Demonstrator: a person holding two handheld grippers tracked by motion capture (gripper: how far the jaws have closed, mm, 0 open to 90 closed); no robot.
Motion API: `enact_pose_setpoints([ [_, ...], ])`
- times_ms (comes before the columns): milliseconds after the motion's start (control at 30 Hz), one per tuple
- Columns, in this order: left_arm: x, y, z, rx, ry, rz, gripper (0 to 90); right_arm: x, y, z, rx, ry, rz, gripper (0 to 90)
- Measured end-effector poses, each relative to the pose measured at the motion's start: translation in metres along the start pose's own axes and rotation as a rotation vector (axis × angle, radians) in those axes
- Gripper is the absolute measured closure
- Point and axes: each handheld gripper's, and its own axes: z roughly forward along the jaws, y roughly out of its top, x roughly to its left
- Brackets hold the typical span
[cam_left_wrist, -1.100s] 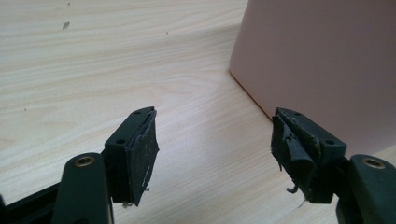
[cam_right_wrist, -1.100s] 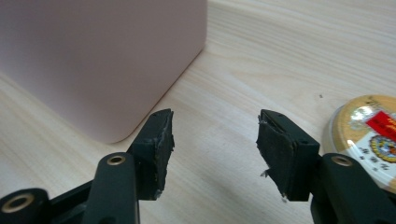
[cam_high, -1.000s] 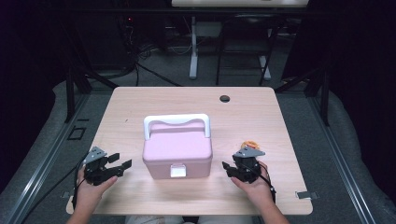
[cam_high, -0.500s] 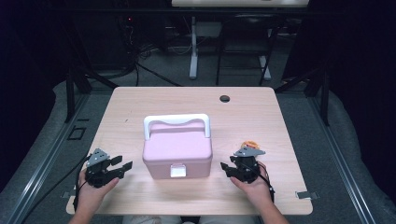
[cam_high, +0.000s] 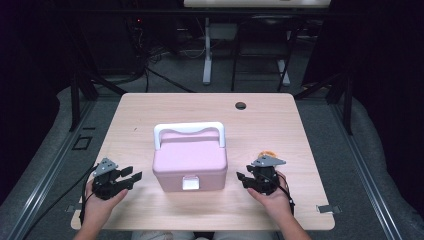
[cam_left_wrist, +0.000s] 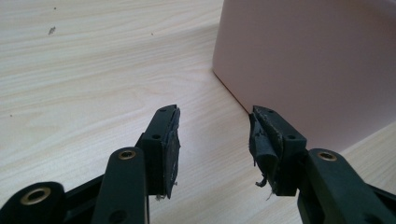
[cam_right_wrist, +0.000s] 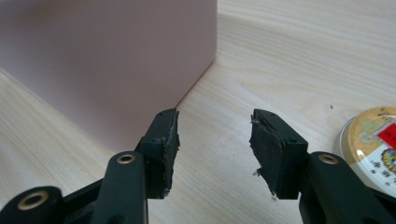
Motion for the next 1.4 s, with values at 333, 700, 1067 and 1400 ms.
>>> enact_pose_setpoints([
  [333, 0.003, 0.047, -0.004, 0.027, 0.019, -0.086, 54.3, 0.001, 0.046, -0.006, 0.058, 0.022, -0.015, 53.4],
  [700, 0.001, 0.075, -0.001, 0.021, 0.034, -0.072, 54.7, -0.003, 0.072, 0.000, 0.068, -0.009, 0.025, 55.7],
  [1067, -0.001, 0.055, 0.006, 0.032, -0.006, -0.059, 54.1, 0.007, 0.052, 0.011, 0.013, -0.020, -0.037, 57.5],
  [1400, -0.011, 0.048, 0.019, 0.066, -0.054, -0.026, 54.1, 0.015, 0.042, 0.016, 0.024, 0.012, -0.045, 56.8],
])
